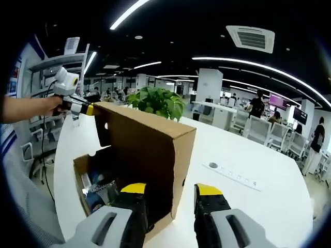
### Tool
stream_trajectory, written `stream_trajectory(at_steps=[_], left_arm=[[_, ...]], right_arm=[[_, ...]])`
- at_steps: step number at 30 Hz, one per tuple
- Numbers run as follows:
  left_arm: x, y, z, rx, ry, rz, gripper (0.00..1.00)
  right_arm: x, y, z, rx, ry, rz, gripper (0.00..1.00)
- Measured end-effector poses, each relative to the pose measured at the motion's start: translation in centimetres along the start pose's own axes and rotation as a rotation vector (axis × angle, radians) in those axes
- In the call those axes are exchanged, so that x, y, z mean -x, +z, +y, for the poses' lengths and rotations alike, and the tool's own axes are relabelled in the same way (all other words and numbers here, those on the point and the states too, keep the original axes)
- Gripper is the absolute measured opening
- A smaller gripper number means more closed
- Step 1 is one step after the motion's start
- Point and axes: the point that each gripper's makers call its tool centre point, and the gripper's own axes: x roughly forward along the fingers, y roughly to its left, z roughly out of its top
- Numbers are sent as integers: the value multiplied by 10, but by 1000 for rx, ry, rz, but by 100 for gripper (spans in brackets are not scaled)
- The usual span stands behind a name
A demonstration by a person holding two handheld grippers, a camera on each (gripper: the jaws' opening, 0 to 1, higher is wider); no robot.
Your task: Operate the shoe box by opening the lid, removing the specified soft item, and placing it in the target area until the item is outside and the box remains undamaged.
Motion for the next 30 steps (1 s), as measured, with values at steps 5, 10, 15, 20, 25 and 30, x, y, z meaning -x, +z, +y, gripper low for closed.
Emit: stream_trajectory(at_steps=[5, 10, 15, 20, 25, 30], left_arm=[[-4, 2, 2, 1, 3, -1, 4], [-6, 3, 3, 8, 4, -4, 4], [-10, 4, 5, 14, 5, -8, 4], [-13, 6, 7, 14, 7, -5, 4], [-15, 7, 8, 8, 5, 3, 4], [-20, 8, 10, 6, 7, 6, 4]], right_arm=[[-5, -19, -1, -28, -1, 35, 27], [-11, -32, -4, 10, -29, 65, 16], [-20, -39, -7, 4, -36, 80, 13], [-27, -45, -8, -11, -27, 99, 12], [-34, -53, -7, 11, -15, 135, 8], [-38, -57, -6, 52, -17, 156, 0]])
